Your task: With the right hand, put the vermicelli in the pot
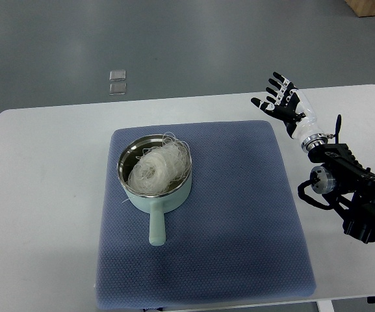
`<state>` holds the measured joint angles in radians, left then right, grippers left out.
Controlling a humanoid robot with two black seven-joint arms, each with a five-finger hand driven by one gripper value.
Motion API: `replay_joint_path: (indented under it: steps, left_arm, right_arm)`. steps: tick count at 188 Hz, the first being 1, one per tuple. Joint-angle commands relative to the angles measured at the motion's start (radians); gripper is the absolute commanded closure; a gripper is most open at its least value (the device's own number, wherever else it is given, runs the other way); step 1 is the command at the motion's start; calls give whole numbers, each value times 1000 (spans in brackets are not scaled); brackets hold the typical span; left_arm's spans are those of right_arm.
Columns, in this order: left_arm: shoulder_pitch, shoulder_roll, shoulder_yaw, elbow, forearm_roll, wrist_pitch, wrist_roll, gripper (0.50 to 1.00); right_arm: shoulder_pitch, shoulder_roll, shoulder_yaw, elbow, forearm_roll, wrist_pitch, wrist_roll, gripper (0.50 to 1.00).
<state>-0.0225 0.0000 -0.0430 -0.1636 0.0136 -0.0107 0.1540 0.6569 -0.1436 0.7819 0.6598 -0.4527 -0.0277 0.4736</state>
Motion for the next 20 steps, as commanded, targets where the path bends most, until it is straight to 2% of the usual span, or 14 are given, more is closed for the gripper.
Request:
replay_joint_path:
  steps: [1, 20]
  left_arm:
    - [1, 0, 0, -1, 0, 0, -1, 500]
    - [0, 0, 0, -1, 0, 0, 1, 500]
  right_arm:
    - [0, 2, 5, 1, 0, -6, 2, 572]
    - [0, 7, 5, 0, 0, -15, 5, 572]
